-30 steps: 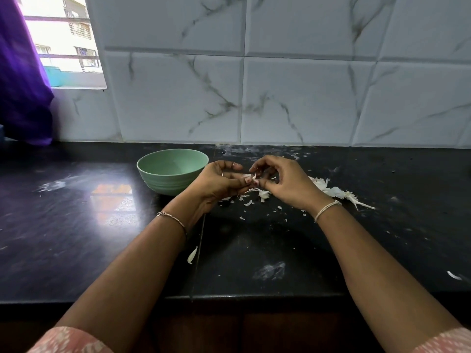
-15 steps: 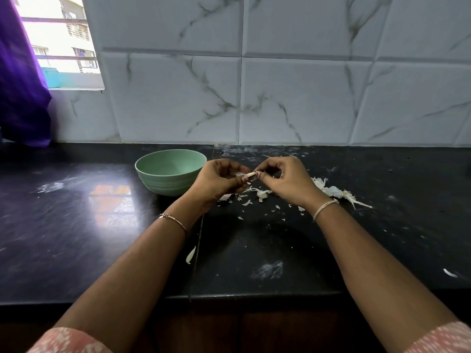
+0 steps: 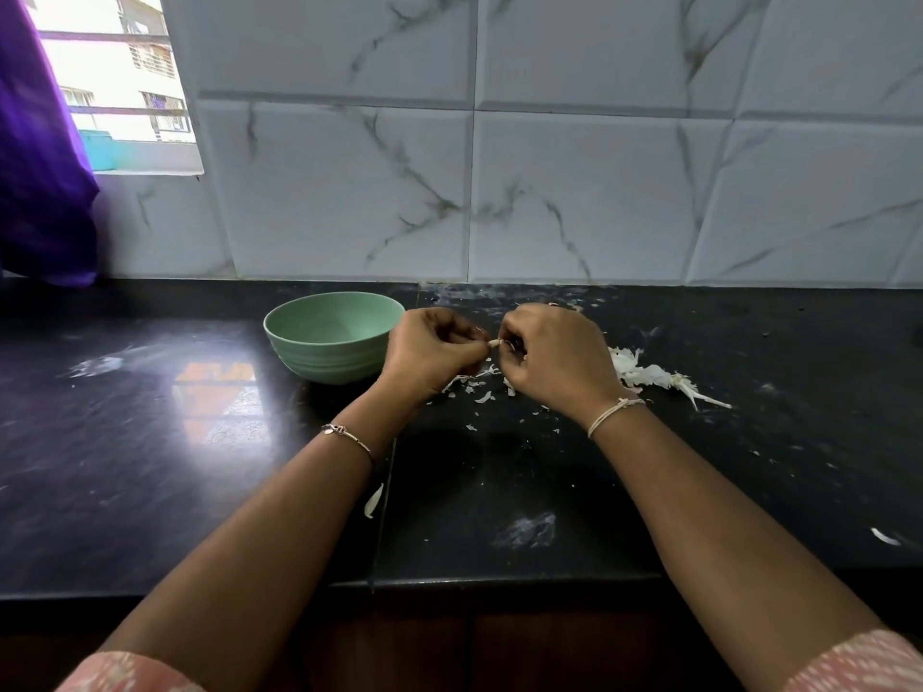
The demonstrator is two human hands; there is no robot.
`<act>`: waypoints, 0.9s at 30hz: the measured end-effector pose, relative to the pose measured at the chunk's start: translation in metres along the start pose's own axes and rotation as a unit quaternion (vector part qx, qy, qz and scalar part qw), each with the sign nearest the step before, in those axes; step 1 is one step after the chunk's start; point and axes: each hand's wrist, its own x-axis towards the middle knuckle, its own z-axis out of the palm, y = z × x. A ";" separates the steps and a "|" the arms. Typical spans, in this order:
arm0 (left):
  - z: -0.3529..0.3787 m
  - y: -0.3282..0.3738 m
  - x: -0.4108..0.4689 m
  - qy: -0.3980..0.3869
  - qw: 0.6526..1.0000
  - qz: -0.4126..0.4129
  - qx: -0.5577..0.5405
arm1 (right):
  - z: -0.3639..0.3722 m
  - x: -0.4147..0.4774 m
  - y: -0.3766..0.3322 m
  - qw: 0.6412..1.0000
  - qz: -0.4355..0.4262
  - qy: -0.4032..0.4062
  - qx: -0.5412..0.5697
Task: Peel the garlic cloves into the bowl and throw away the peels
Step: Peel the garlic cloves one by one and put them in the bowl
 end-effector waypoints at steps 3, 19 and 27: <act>0.003 0.002 -0.003 0.023 0.998 0.018 0.063 | 0.000 0.000 -0.005 0.999 -0.011 0.013 -0.049; 0.012 0.010 -0.012 0.071 0.972 0.082 0.208 | 0.004 0.003 -0.020 0.978 -0.032 0.031 -0.203; 0.011 0.008 -0.008 0.100 0.975 0.074 0.184 | 0.006 -0.001 -0.014 0.996 0.058 0.059 -0.029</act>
